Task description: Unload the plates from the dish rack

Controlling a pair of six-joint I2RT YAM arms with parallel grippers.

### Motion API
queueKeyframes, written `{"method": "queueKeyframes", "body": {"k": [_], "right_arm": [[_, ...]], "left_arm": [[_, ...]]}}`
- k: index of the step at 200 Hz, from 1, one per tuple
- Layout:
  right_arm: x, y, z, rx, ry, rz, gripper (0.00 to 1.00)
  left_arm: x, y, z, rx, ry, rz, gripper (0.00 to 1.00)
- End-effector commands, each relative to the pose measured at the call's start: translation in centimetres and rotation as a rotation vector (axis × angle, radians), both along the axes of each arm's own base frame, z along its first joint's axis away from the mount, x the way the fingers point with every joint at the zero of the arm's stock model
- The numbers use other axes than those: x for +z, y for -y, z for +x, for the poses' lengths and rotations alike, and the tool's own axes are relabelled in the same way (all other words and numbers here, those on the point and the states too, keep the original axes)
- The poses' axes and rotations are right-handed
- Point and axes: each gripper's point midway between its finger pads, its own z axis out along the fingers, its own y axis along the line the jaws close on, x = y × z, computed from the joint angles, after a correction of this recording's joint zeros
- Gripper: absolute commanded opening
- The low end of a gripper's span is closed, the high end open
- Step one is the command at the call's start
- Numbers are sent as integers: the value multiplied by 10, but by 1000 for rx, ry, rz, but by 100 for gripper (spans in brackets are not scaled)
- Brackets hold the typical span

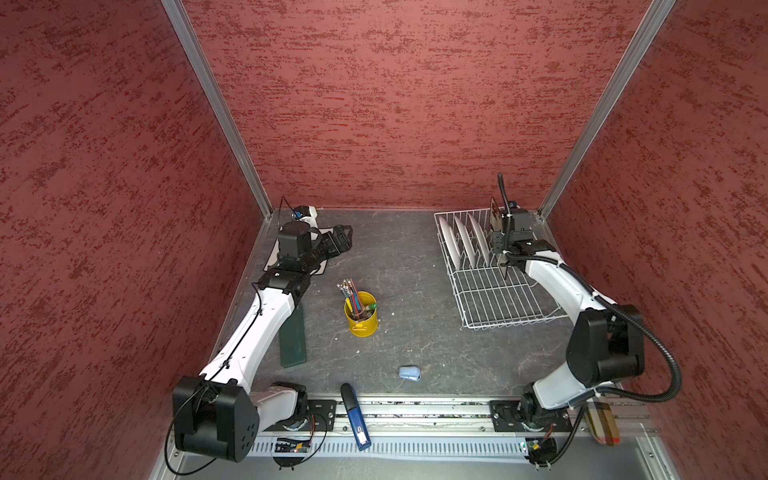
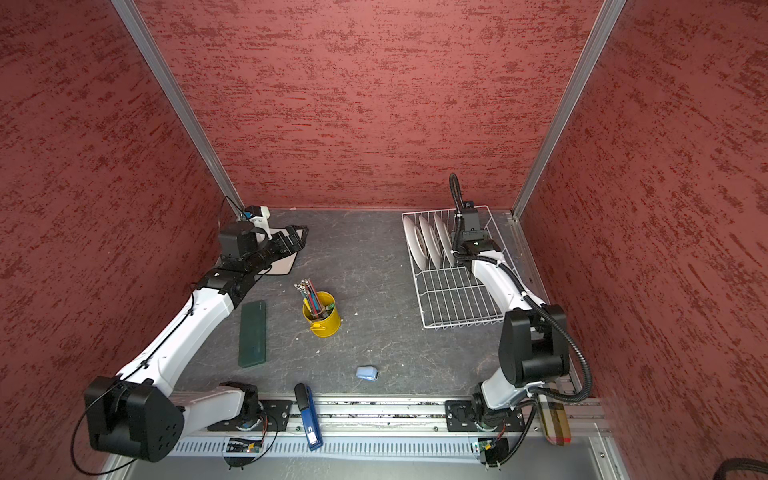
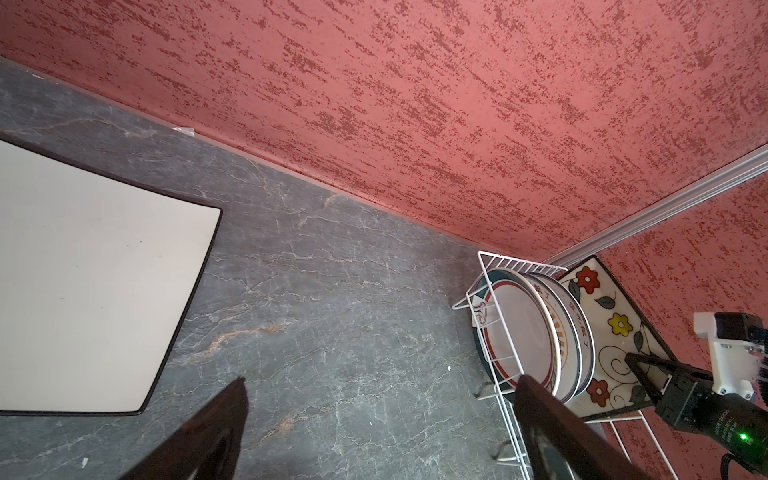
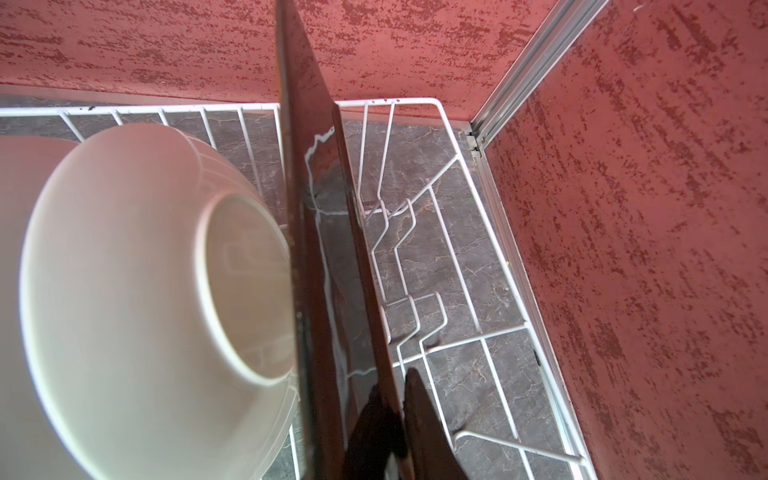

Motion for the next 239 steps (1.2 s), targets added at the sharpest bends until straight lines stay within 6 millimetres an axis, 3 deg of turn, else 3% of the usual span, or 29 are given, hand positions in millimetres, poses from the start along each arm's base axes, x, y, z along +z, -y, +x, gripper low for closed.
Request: {"method": "queueKeyframes", "body": {"k": [1, 109, 163, 167, 239], "right_arm": [[10, -1, 0, -26, 55, 25, 0], [36, -7, -6, 19, 114, 16, 0], [55, -2, -10, -6, 183, -16, 0], [66, -2, -14, -6, 207, -12, 0], [94, -12, -24, 68, 306, 8, 0]], "left_arm": [[17, -1, -2, 3, 39, 14, 99], [15, -1, -3, 4, 33, 10, 100], [16, -2, -4, 6, 36, 11, 100], [16, -2, -4, 7, 36, 11, 99], [15, -1, -4, 6, 31, 4, 99]]}}
